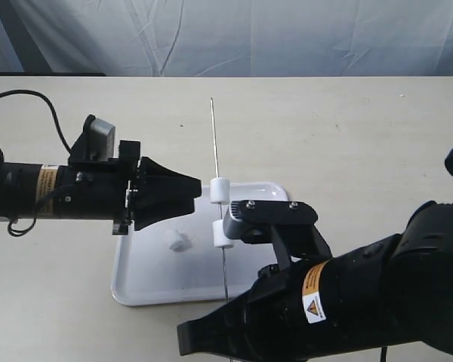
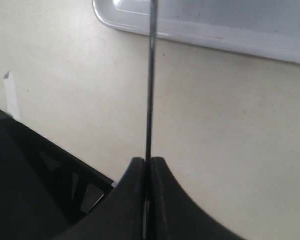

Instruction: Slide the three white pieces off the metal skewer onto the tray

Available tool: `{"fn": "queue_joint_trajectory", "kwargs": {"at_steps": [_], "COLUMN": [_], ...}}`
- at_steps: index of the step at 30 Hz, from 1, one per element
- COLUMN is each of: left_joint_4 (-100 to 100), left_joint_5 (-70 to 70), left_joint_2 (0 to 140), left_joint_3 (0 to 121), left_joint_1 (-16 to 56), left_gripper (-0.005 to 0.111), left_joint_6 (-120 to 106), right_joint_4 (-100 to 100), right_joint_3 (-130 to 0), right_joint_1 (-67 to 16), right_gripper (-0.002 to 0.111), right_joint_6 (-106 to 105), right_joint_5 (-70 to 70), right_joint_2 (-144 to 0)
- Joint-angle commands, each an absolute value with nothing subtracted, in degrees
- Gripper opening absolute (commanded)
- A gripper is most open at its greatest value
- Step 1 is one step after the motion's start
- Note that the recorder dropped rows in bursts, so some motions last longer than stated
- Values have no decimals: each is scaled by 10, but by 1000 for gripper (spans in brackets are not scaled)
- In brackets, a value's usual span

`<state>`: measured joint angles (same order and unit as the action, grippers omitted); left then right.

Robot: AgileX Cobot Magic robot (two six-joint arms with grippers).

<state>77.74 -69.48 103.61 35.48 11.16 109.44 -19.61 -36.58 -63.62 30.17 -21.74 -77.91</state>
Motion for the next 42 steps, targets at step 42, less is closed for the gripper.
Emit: {"fn": "queue_joint_trajectory", "kwargs": {"at_steps": [42], "left_joint_4": [777], "left_joint_5": [-700], "left_joint_2": [969], "left_joint_3": [355], "left_joint_1": [120], "left_gripper": [40], "left_joint_6": [1095], "right_joint_4": [-219], "right_joint_3": [-424], "right_joint_1": [-634], "right_gripper": [-1], "right_joint_6": [285], "right_joint_5": [-196], "right_joint_2": [-846]}}
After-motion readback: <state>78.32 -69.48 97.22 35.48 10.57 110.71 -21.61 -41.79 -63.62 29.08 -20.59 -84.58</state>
